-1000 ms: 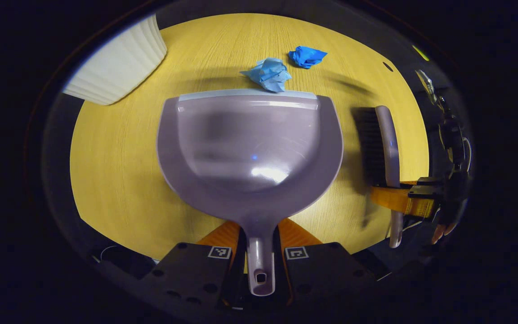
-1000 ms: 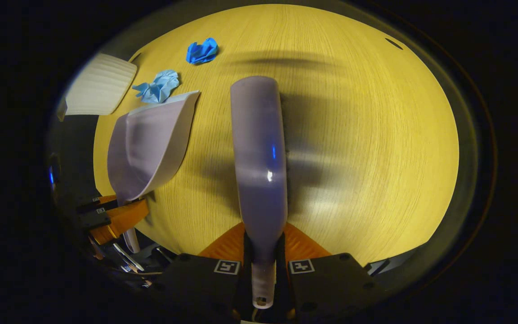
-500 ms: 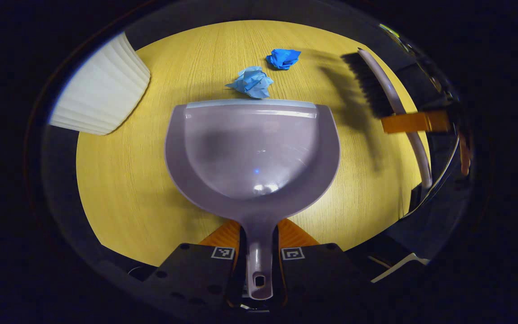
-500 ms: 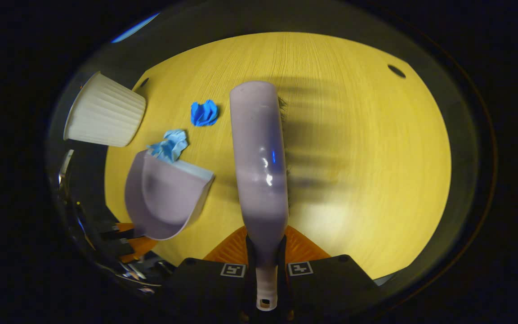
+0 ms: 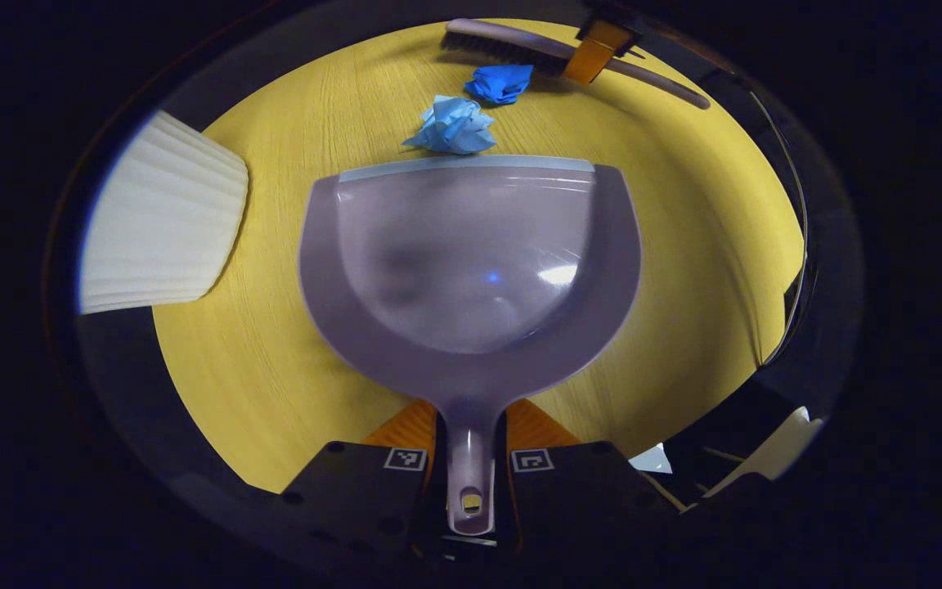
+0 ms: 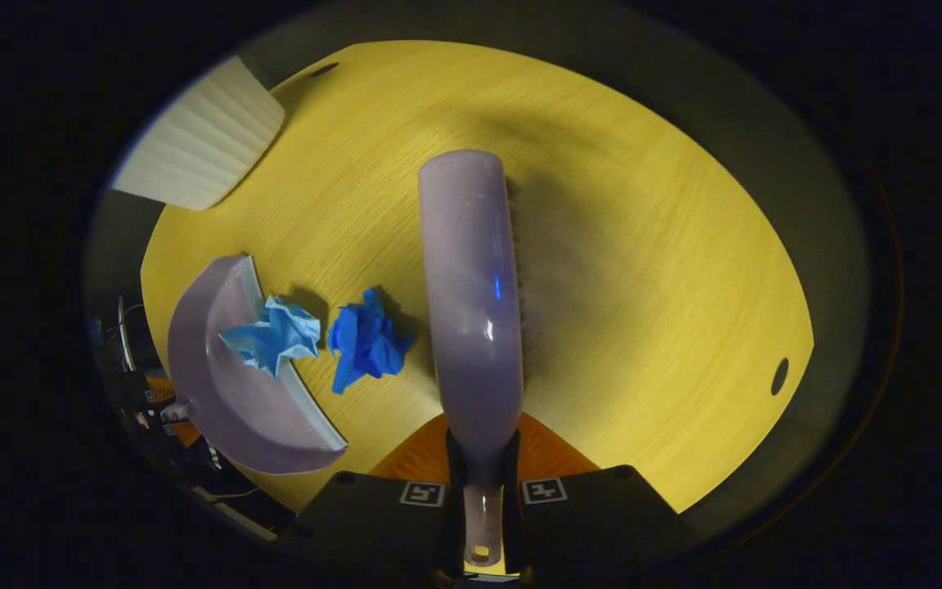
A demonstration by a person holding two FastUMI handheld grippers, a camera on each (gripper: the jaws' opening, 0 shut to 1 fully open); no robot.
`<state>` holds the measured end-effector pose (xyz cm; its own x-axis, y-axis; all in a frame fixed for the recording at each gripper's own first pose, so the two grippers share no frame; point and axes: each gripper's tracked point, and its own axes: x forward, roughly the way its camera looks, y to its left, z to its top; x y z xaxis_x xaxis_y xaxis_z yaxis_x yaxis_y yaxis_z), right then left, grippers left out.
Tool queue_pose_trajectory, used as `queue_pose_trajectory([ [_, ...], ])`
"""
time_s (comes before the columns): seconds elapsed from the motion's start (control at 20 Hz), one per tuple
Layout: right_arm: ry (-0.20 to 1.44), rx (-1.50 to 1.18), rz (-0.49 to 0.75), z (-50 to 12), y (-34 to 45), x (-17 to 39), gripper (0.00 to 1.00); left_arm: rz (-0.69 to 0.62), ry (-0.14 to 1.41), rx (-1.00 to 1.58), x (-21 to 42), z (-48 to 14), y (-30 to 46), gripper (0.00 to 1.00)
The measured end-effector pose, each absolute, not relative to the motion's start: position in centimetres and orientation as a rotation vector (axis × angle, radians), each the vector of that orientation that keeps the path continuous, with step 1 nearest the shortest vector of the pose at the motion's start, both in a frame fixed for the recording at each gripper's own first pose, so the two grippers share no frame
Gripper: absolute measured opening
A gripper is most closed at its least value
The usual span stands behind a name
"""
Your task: Pick up the small broom and dustpan from the desktop, sweep the trash into the dustpan with the broom, and then empty the trash into the garbage bin.
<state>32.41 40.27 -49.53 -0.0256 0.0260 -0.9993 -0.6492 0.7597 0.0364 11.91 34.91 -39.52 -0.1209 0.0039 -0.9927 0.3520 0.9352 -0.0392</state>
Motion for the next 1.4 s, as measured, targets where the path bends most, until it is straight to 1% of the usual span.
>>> queue_pose_trajectory([
  [0.1,1.546,-0.595,0.694,-50.2,41.8,30.9,0.19,-0.298,1.681,0.269,11.9,-39.4,34.9,0.21],
  [0.3,1.580,-0.678,0.837,-50.2,43.8,30.2,0.19,-0.298,1.691,0.295,11.8,-39.3,35.0,0.21],
  [0.35,1.594,-0.700,0.881,-50.2,44.1,29.6,0.19,-0.300,1.685,0.307,11.9,-39.3,35.1,0.21],
  [0.4,1.619,-0.718,0.932,-49.5,44.3,29.1,0.20,-0.305,1.674,0.318,12.0,-39.3,35.1,0.24],
  [0.45,1.646,-0.744,0.992,-49.0,44.2,28.6,0.19,-0.304,1.666,0.326,11.9,-39.4,35.1,0.21],
  [0.5,1.666,-0.771,1.047,-48.8,44.2,28.3,0.19,-0.318,1.647,0.345,11.8,-39.5,35.1,0.22],
  [0.6,1.712,-0.746,1.152,-48.0,43.7,27.0,0.19,-0.345,1.643,0.378,11.7,-39.6,35.3,0.21],
  [0.65,1.739,-0.710,1.196,-47.9,43.7,27.6,0.20,-0.364,1.629,0.383,11.9,-39.6,35.4,0.21],
  [0.7,1.762,-0.674,1.225,-47.8,44.0,26.9,0.20,-0.372,1.622,0.389,12.1,-39.7,35.4,0.22],
  [0.8,1.737,-0.597,1.220,-47.6,44.3,27.9,0.20,-0.364,1.593,0.375,12.4,-39.5,35.2,0.21],
  [0.9,1.646,-0.431,1.185,-46.3,44.9,29.1,0.20,-0.353,1.512,0.349,13.0,-39.1,34.7,0.21],
  [1.15,1.318,-0.073,1.057,-42.0,44.0,30.9,0.19,-0.298,1.344,0.268,13.4,-38.8,33.7,0.21],
  [1.2,1.249,-0.014,1.041,-41.0,43.6,31.5,0.19,-0.293,1.339,0.256,13.2,-39.1,33.6,0.21],
  [1.3,1.210,-0.010,1.009,-41.0,40.9,31.7,0.19,-0.266,1.309,0.228,13.4,-39.6,33.5,0.21],
  [1.4,1.161,0.030,0.973,-39.2,38.8,32.0,0.19,-0.239,1.272,0.229,13.8,-38.5,33.7,0.21],
])
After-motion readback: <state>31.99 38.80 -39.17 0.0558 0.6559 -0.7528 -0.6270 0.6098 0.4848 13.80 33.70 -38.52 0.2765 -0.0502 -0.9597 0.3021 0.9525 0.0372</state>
